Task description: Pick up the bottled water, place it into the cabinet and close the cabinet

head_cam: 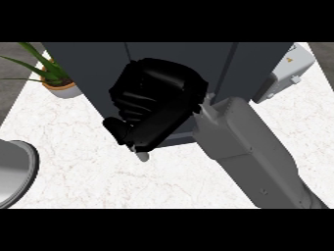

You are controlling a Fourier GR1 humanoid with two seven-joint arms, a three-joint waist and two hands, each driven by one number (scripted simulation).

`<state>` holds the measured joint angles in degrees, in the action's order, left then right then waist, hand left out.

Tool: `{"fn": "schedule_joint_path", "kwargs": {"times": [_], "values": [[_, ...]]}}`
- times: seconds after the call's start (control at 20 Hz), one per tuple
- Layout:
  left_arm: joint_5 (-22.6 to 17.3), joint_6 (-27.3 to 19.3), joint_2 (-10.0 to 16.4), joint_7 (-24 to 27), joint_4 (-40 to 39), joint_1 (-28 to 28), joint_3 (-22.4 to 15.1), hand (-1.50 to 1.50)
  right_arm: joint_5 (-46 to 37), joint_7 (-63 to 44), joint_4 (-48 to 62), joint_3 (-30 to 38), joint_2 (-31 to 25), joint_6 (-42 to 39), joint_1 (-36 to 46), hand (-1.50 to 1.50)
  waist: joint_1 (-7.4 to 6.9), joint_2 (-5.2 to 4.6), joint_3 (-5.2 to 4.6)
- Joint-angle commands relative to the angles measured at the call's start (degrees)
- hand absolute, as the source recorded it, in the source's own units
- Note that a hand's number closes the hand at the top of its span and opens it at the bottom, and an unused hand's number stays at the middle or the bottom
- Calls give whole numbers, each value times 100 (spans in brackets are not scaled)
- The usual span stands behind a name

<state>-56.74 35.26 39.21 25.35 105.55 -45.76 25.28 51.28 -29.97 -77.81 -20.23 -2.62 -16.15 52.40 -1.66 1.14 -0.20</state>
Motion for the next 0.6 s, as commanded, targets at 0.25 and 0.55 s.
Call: {"fn": "schedule_joint_path", "kwargs": {"times": [0.25, 0.55], "values": [[-38, 51, -105, -200, -9, 169, 175, -150, -912, 938, 1024, 689, -301, -181, 376, 150, 45, -138, 21], [147, 155, -230, -195, -181, 322, 117, -150, -1409, 1492, 1385, 1004, -309, 15, 900, -150, 10, -157, 13]]}}
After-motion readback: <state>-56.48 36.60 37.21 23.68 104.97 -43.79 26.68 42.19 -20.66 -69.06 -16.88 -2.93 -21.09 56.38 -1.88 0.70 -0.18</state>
